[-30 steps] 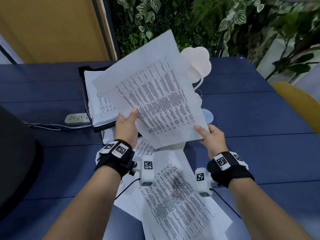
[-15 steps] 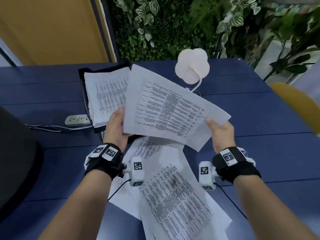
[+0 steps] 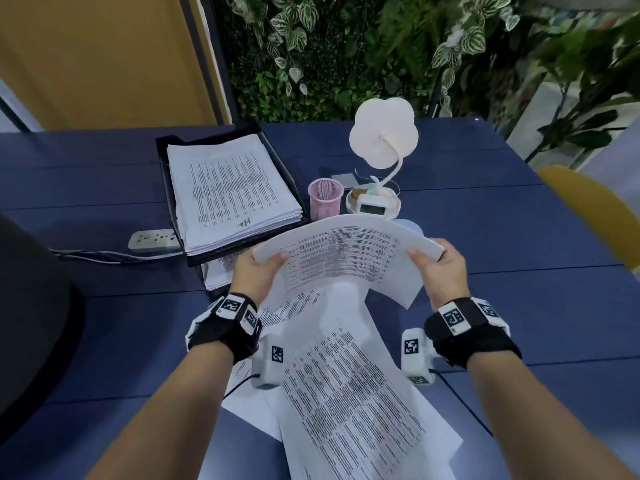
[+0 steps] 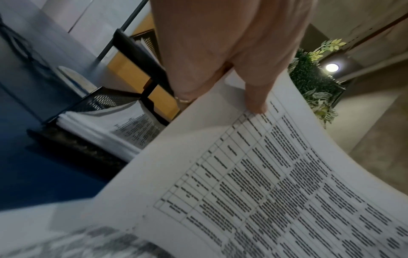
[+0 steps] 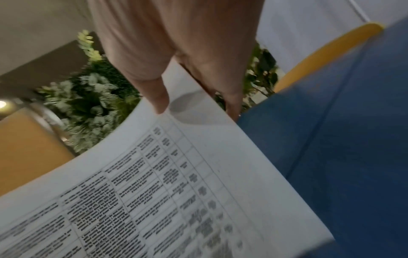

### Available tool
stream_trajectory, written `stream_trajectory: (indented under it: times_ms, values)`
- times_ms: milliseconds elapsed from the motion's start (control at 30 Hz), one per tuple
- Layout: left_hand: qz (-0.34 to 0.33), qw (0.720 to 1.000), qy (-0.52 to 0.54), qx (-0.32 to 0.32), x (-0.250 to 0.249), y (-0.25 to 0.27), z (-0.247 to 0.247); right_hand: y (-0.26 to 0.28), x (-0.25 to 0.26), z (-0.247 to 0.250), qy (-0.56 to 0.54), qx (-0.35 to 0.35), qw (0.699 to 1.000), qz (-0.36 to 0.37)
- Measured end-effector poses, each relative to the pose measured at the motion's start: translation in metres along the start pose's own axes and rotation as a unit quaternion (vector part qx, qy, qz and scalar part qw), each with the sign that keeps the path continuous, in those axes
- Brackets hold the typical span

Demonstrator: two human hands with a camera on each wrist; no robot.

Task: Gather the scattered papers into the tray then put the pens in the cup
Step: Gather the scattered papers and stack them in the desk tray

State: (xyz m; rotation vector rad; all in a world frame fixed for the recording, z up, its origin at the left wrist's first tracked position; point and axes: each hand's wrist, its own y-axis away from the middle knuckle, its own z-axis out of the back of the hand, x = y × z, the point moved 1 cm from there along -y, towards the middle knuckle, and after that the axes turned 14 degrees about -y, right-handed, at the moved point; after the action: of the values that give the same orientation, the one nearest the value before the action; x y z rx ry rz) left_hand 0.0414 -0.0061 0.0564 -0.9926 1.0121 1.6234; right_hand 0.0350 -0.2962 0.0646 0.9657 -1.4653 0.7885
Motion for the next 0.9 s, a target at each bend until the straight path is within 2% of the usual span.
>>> stream_trajectory:
  times_ms: [67, 133, 200, 300, 333, 367, 433, 533, 633, 700, 767, 833, 900]
  values:
    - [-0.015, 0.999, -0.022, -0.021, -0.007, -0.002, 0.003, -0.002, 0.011, -0.002, 0.054, -0.014, 0.998, 0.037]
    - [-0.040, 0.996, -0.066, -0.036, -0.017, -0.003, 0.007, -0.001, 0.025, -0.006, 0.157, -0.020, 0.985, 0.072]
    - [-0.076, 0.992, -0.093, -0.038, -0.031, -0.002, 0.011, 0.000, 0.037, -0.014, 0.324, -0.008, 0.939, 0.115]
    - [-0.120, 0.986, -0.112, -0.005, -0.049, 0.001, 0.013, 0.005, 0.043, -0.027, 0.513, 0.040, 0.842, 0.162]
    - [-0.126, 0.986, -0.111, 0.006, -0.053, 0.001, 0.013, 0.008, 0.045, -0.031, 0.534, 0.060, 0.826, 0.170]
    - [-0.127, 0.985, -0.114, 0.004, -0.056, 0.002, 0.013, 0.009, 0.045, -0.033, 0.534, 0.077, 0.824, 0.171]
    - [-0.123, 0.987, -0.097, -0.027, -0.058, 0.002, 0.014, 0.011, 0.049, -0.034, 0.491, 0.100, 0.851, 0.156]
    - [-0.136, 0.975, -0.122, -0.126, -0.055, -0.001, 0.018, 0.007, 0.049, -0.029, 0.396, 0.110, 0.904, 0.120]
    - [-0.105, 0.966, -0.099, -0.213, -0.054, 0.002, 0.021, 0.006, 0.049, -0.022, 0.206, 0.131, 0.968, 0.063]
    - [-0.075, 0.978, -0.030, -0.192, -0.053, 0.006, 0.015, 0.010, 0.049, -0.025, 0.065, 0.133, 0.989, 0.024]
    - [-0.045, 0.989, 0.031, -0.139, -0.052, 0.009, 0.007, 0.012, 0.046, -0.028, -0.020, 0.125, 0.992, -0.011]
    - [-0.016, 0.996, 0.045, -0.079, -0.049, 0.009, 0.001, 0.017, 0.040, -0.032, -0.051, 0.136, 0.989, -0.023]
    - [-0.024, 0.998, -0.002, -0.064, -0.047, 0.010, -0.004, 0.024, 0.036, -0.035, -0.037, 0.154, 0.987, -0.013]
